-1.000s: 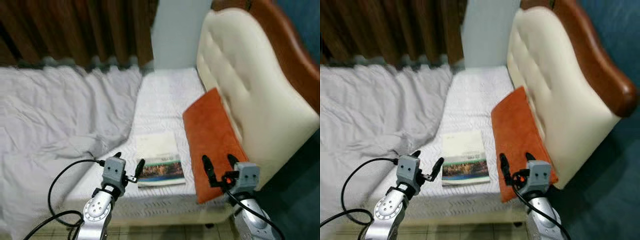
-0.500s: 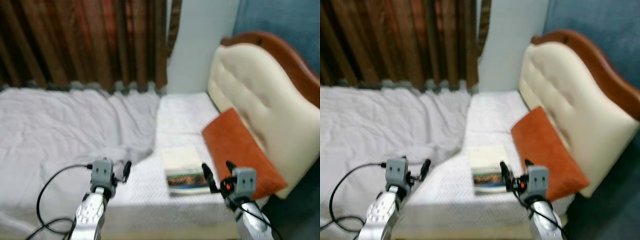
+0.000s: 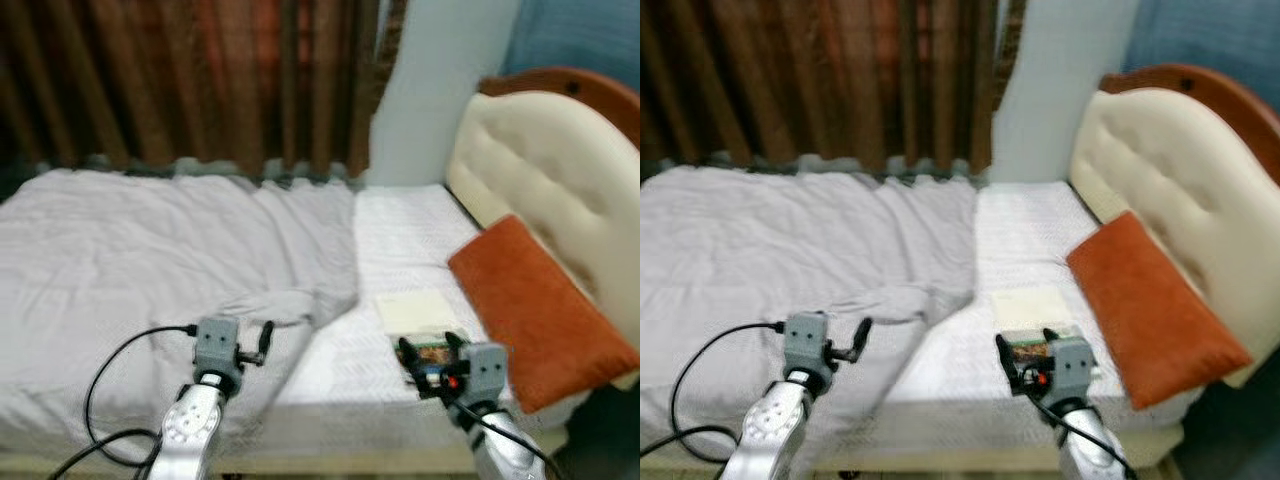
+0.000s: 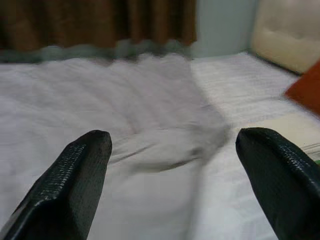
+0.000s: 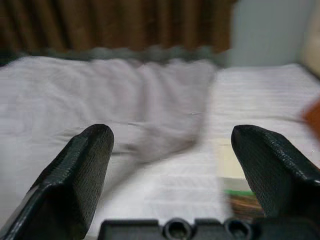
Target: Clean up the room
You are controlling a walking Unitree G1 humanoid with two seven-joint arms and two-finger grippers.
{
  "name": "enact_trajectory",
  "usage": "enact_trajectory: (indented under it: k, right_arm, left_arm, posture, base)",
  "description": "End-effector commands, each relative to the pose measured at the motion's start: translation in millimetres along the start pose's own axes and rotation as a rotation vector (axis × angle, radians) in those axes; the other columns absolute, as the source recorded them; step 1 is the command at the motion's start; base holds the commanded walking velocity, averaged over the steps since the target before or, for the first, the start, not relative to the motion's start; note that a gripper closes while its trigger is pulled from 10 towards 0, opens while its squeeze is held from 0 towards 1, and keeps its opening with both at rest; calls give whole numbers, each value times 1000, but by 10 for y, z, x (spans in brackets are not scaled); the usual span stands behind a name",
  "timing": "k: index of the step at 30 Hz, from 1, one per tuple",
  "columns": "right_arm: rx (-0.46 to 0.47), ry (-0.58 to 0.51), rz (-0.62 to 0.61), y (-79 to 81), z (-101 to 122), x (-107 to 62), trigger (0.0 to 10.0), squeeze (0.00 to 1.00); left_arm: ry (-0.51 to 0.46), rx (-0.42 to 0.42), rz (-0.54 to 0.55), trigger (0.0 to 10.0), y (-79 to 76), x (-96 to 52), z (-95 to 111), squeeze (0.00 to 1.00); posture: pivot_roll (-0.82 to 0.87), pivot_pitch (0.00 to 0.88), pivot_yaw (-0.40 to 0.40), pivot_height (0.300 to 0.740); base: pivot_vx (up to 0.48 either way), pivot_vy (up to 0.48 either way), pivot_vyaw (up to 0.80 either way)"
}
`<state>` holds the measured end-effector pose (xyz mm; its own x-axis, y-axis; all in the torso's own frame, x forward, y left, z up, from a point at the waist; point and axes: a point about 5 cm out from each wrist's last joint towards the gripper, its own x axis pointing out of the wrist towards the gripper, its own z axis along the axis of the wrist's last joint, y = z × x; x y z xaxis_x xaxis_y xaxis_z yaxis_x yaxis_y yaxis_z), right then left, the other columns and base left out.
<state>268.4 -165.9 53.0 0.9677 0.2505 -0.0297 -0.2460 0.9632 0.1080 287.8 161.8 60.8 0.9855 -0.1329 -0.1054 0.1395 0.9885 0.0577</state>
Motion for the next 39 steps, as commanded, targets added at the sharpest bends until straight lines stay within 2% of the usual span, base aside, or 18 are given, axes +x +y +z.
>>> enact_trajectory:
  k: [1,5,9,14,17,23,39]
  right_arm:
    - [-12,-16,16,-7,40,37,10000,0]
    - [-22,-14,25,-3,35,37,10000,0]
    - [4,-4,31,-7,11,9,10000,0]
    - [86,1,30,-26,-4,-25,10000,0]
    - [104,20,29,-38,-37,-29,10000,0]
    - [104,20,49,-10,-36,-2,10000,0]
    - [92,38,68,5,-60,0,10000,0]
  left_arm:
    - [3,11,-4,10000,3,22,37,0]
    - [8,4,5,10000,5,18,34,0]
    - [-13,37,48,10000,-17,-26,33,0]
    - [-77,-25,35,10000,-62,-93,101,0]
    - [-42,-30,20,10000,-90,-108,56,0]
    - [-26,20,10,10000,-73,-81,48,0]
    - [-8,-20,24,10000,-104,-71,34,0]
  posture:
    - [63,0,-54,740]
    - [63,0,-54,740]
    - [64,0,-59,740]
    - [69,0,-63,740]
    - [71,0,-64,740]
    - [76,0,-62,740]
    - [72,0,-63,740]
  base:
    - [0,480,0]
    - [0,480,0]
    - [0,360,0]
    - [107,0,0]
    - [480,0,0]
    - [480,0,0]
    - [480,0,0]
